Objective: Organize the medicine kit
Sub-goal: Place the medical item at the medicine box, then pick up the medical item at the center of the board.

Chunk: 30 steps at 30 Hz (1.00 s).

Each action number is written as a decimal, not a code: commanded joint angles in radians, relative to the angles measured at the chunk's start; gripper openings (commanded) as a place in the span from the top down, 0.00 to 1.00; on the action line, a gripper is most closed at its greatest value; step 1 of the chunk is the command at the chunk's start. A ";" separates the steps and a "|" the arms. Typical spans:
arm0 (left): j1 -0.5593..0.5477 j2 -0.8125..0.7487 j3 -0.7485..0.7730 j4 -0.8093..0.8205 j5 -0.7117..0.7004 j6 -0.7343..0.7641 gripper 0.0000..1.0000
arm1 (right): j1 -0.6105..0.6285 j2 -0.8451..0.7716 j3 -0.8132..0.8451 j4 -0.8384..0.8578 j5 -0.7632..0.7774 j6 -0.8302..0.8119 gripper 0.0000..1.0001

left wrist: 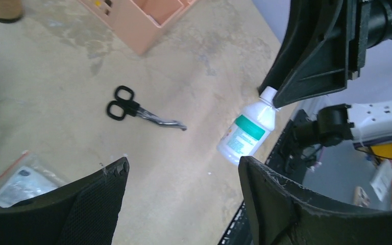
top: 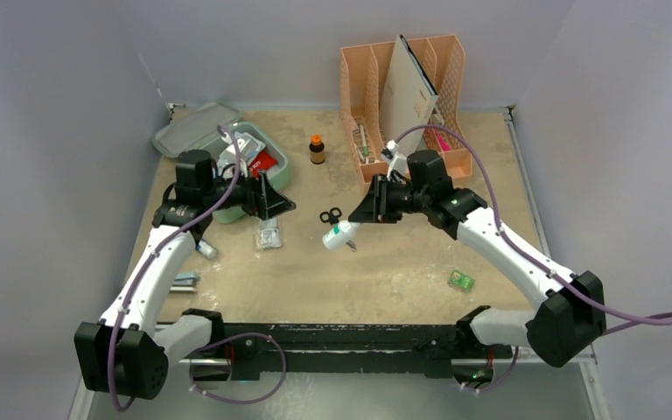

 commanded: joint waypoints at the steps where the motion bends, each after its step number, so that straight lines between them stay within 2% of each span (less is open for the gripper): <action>1: -0.047 0.033 0.052 0.020 0.133 -0.024 0.23 | 0.022 0.002 0.051 0.140 -0.093 0.082 0.80; 5: -0.086 0.052 0.048 0.033 0.197 -0.027 0.23 | 0.031 0.017 0.038 0.242 -0.141 0.144 0.81; 10: -0.161 0.067 0.063 0.009 0.188 -0.003 0.23 | 0.040 0.038 0.052 0.261 -0.147 0.162 0.81; 16: -0.188 0.123 0.115 -0.057 0.176 0.057 0.24 | 0.055 0.045 0.056 0.281 -0.160 0.185 0.81; 20: -0.209 0.181 0.165 -0.080 0.260 0.092 0.28 | 0.062 0.053 0.061 0.281 -0.152 0.178 0.81; 30: -0.311 0.266 0.202 -0.099 0.257 0.140 0.32 | 0.068 0.053 0.072 0.331 -0.146 0.191 0.82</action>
